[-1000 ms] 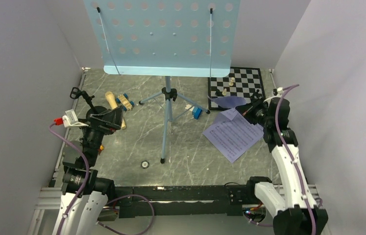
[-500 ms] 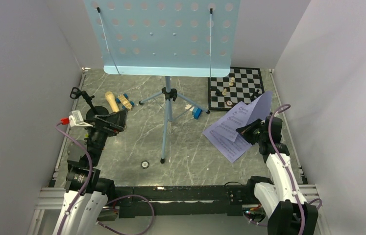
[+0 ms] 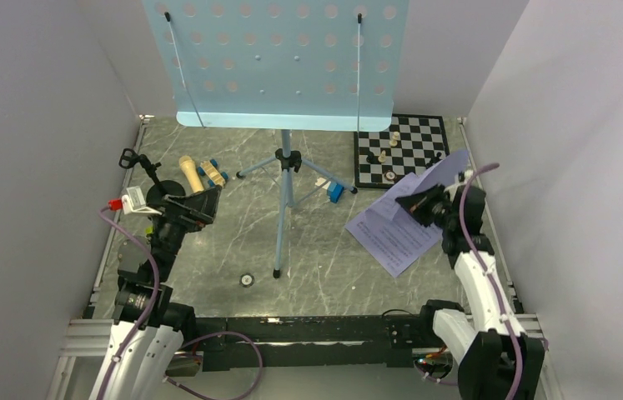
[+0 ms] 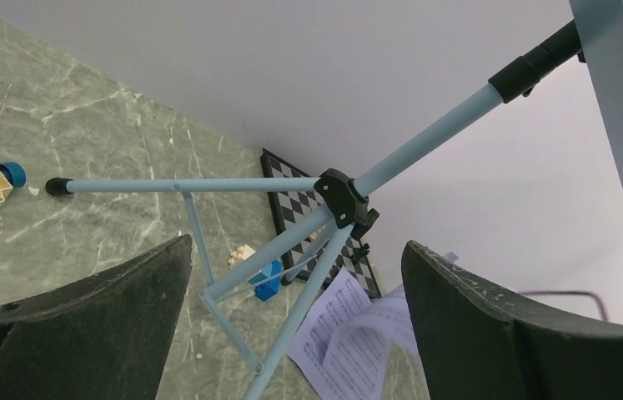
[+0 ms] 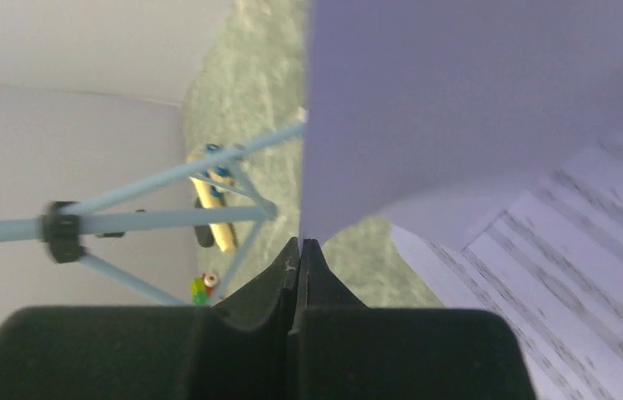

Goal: Pack up the instrument practice props

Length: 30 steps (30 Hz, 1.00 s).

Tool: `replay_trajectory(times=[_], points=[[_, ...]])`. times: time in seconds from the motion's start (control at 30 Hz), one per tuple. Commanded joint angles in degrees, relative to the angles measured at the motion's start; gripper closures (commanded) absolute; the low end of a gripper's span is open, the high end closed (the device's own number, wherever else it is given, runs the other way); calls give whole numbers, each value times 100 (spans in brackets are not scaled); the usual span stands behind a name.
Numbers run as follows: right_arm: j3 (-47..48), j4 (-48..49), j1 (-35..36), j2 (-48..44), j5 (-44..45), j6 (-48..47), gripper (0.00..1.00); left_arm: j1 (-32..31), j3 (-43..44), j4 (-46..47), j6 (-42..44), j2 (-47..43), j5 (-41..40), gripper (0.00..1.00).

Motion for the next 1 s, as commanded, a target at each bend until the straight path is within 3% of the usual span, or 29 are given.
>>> replay_trajectory(times=[0.0, 0.2, 0.6, 0.97], points=[[1493, 508, 107, 429, -265, -207, 100, -35, 131, 302, -89, 166, 187, 1], [1813, 318, 154, 605, -173, -230, 100, -44, 206, 310, -120, 327, 263, 1], [-598, -69, 154, -811, 417, -402, 100, -51, 95, 288, -160, 280, 335, 1], [-1474, -157, 173, -1226, 611, 21, 100, -62, 78, 179, -169, 277, 370, 2]])
